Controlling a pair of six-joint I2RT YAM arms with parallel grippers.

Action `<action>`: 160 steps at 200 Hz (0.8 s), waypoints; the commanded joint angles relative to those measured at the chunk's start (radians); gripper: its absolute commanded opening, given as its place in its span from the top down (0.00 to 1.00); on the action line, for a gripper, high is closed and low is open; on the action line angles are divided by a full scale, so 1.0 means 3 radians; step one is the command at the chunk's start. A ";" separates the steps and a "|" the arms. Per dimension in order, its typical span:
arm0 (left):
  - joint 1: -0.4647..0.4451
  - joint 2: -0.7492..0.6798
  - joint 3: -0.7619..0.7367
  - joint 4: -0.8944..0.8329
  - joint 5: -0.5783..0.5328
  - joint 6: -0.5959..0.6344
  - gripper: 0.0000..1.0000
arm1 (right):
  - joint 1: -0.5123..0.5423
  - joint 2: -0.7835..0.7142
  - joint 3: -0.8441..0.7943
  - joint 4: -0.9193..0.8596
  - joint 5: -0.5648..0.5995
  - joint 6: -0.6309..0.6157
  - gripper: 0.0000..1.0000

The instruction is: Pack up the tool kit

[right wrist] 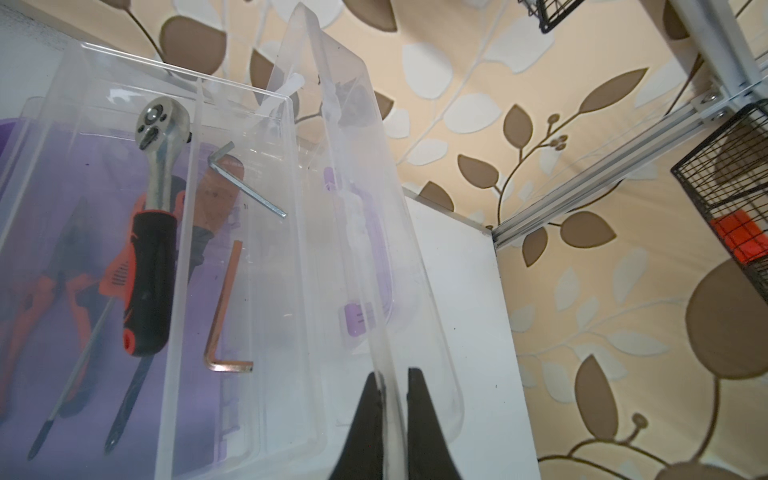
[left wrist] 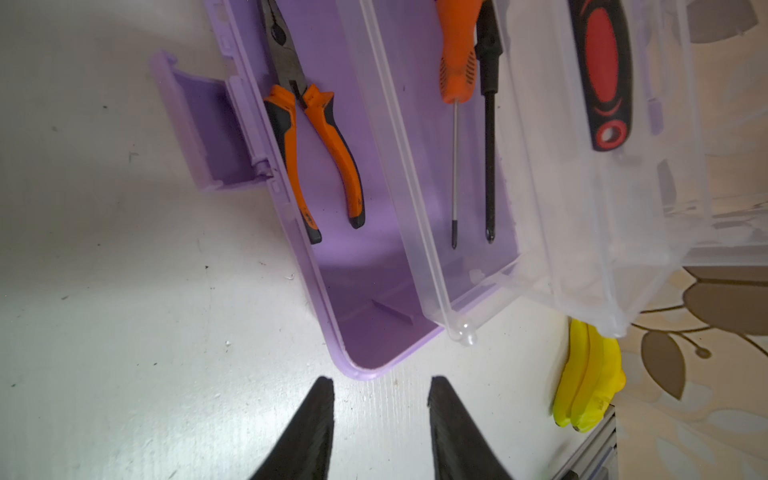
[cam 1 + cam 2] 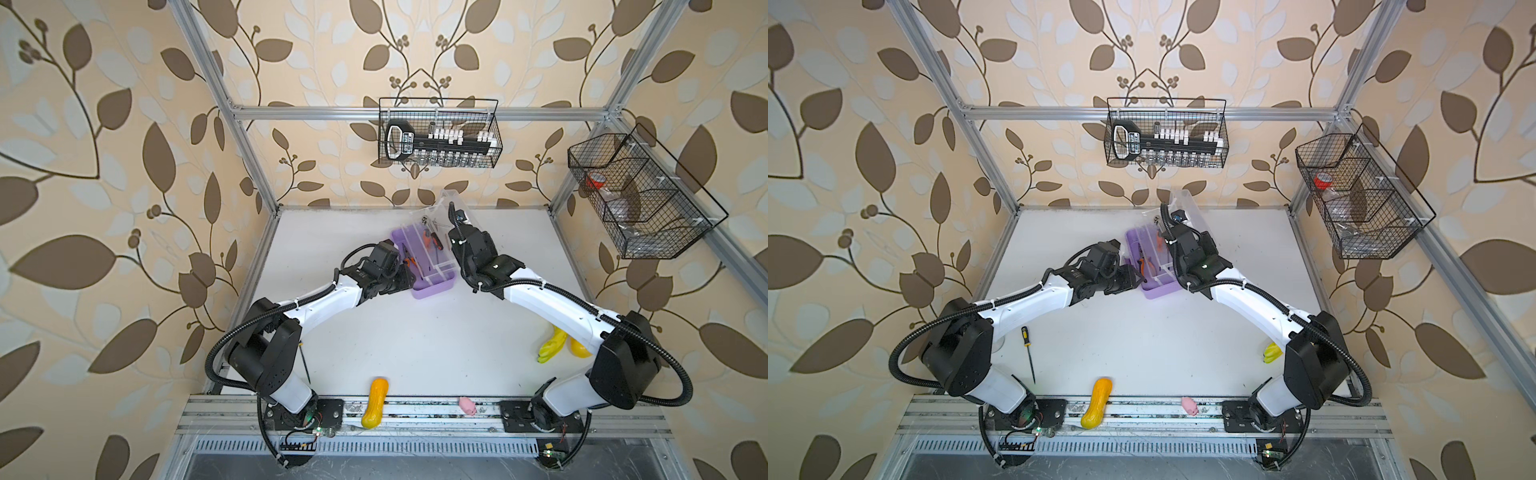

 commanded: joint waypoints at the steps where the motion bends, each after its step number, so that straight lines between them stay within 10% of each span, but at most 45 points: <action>1: -0.0022 -0.0149 -0.0070 -0.0037 -0.0139 0.0015 0.60 | 0.0087 -0.0043 0.0155 0.0469 0.0254 -0.0143 1.00; 109: 0.0048 -0.0080 -0.0226 -0.0155 -0.0286 -0.0020 0.61 | 0.0438 0.0245 -0.0005 0.0732 0.0674 -0.0581 1.00; 160: 0.0066 -0.0049 -0.0294 -0.0136 -0.0366 0.0000 0.96 | 0.0573 0.0329 -0.0041 0.0861 0.0828 -0.0769 1.00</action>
